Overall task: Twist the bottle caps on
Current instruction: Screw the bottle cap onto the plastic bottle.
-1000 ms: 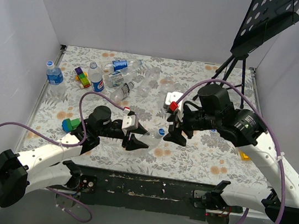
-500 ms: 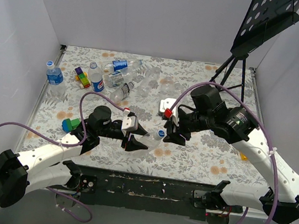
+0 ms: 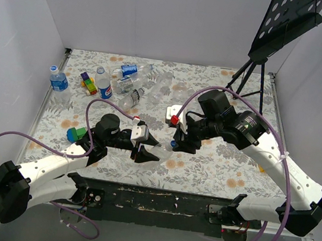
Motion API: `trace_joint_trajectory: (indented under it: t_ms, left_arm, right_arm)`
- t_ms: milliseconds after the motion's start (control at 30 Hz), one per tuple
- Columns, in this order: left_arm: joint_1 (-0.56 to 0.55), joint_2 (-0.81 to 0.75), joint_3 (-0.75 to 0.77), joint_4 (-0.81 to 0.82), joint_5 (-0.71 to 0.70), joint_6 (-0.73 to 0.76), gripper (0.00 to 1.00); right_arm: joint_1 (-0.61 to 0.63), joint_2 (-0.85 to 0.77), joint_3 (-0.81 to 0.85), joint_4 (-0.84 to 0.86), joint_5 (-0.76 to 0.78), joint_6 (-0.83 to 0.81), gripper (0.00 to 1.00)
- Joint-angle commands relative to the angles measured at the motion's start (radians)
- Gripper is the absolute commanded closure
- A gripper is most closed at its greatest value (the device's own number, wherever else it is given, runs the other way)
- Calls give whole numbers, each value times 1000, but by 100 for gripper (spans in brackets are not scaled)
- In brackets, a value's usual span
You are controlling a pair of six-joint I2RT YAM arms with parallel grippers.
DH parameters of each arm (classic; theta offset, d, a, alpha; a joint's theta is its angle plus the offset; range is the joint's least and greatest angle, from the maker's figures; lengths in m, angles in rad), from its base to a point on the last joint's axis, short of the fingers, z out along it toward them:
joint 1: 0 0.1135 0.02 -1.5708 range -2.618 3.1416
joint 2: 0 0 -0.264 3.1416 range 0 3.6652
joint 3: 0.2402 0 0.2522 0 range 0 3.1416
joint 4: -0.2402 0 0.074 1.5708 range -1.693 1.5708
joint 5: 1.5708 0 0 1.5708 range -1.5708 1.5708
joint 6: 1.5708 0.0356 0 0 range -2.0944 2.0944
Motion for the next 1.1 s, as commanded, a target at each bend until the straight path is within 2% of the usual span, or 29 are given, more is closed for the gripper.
trace_joint_trajectory:
  t_ms: [0, 300, 467, 567, 700, 733, 800, 833, 900, 967, 1000, 1067]
  left_arm:
    - [2, -23, 33, -3, 12, 14, 55]
    - [0, -38, 22, 18, -20, 19, 55]
    - [2, -69, -4, 64, -84, 20, 55]
    - [0, -89, -21, 100, -158, 19, 55]
    - [-6, -135, -67, 173, -299, 26, 55]
    - [-12, -149, -73, 181, -370, 40, 55]
    - [-26, -163, -79, 166, -479, 81, 57]
    - [-38, -166, -76, 144, -532, 107, 57]
    - [-67, -176, -79, 127, -616, 149, 58]
    - [-77, -195, -85, 126, -653, 173, 58]
    - [-78, -201, -87, 118, -661, 178, 58]
    - [-78, -205, -82, 101, -667, 183, 58]
  right_arm:
    - [0, 6, 0, 29, -17, 1, 50]
    - [3, 28, -13, 32, -29, 28, 62]
    - [4, 36, -32, 67, -20, 117, 73]
    - [4, 39, -53, 118, 20, 244, 80]
    - [3, 42, -98, 202, 181, 543, 87]
    - [3, 46, -105, 210, 221, 636, 88]
    - [3, 59, -122, 222, 282, 798, 98]
    - [4, 56, -138, 243, 319, 874, 99]
    - [7, 19, -225, 363, 293, 950, 99]
    - [9, -33, -289, 462, 301, 1007, 97]
    - [7, -44, -297, 483, 313, 1013, 92]
    - [7, -53, -268, 468, 327, 993, 74]
